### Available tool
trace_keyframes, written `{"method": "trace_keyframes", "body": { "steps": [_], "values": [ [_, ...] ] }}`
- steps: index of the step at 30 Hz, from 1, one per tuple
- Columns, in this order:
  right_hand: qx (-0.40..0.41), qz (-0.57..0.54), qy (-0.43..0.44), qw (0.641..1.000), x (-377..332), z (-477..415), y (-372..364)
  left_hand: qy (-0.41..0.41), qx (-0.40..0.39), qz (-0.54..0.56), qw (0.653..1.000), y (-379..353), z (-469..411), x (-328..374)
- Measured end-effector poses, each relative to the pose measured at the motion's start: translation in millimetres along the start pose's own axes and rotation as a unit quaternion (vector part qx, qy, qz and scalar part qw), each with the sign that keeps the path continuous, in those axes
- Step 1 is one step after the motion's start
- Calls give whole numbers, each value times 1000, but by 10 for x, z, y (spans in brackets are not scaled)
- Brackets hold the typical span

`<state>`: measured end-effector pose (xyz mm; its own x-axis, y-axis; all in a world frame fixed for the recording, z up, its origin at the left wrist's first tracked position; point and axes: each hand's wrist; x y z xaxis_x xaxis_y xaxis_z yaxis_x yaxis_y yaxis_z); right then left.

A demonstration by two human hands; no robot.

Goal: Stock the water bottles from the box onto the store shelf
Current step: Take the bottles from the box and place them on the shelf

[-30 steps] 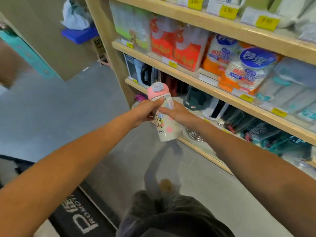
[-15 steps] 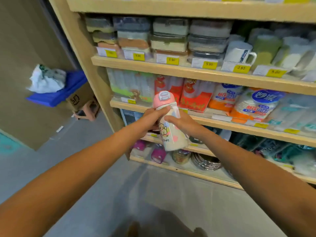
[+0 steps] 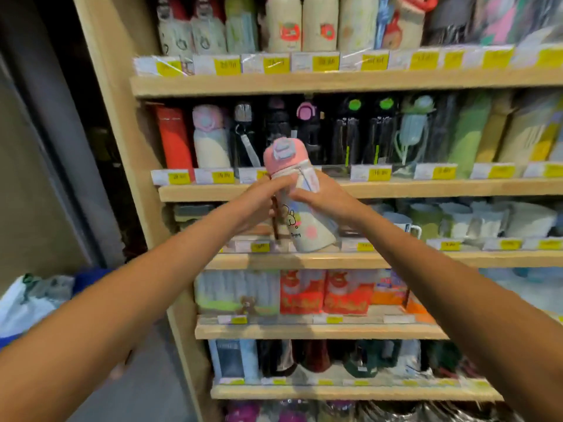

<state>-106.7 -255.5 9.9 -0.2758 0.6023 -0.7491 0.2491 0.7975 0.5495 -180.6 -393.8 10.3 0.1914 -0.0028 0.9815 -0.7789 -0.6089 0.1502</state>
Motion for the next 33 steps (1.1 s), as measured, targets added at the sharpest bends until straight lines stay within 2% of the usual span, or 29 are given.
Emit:
{"method": "trace_keyframes", "body": {
  "steps": [3, 6, 10, 14, 18, 20, 23, 27, 33],
  "values": [
    [32, 22, 63, 997, -366, -383, 268, -48, -1, 15, 999, 253, -220, 474],
    [52, 16, 124, 991, -685, -736, 525, -105, -7, -20, 994, 458, -417, 940],
    [62, 4, 213, 975, -1057, -1199, 810, -187, 49, -68, 979, 686, -593, 1547],
    [38, 26, 265, 963, -1346, -1692, 1035, -256, 94, -80, 959, 954, -762, 1978],
    [80, 61, 238, 966, -1411, -1999, 1179, -359, 183, -98, 910, 1173, -924, 2216],
    [162, 97, 228, 955, -1343, -2101, 1202, -408, 225, -95, 880, 1293, -1016, 2289],
    [285, 178, 243, 910, -1212, -2226, 1185, -440, 265, -102, 852, 1432, -1129, 2325],
    [316, 309, 195, 876, -977, -2480, 1052, -411, 280, -132, 857, 1612, -1325, 2195],
    [379, 345, 97, 853, -839, -2621, 809, -332, 261, -132, 897, 1750, -1674, 1996]
  ]
}}
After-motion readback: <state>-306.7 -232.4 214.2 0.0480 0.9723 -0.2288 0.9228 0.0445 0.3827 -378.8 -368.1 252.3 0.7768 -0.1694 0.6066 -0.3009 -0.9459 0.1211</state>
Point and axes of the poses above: each hand's wrist, its own z-axis away from the middle knuckle, its own y-axis out of the back of the hand, x = y × z, and after that the axes turned 6 degrees about -x, right-handed
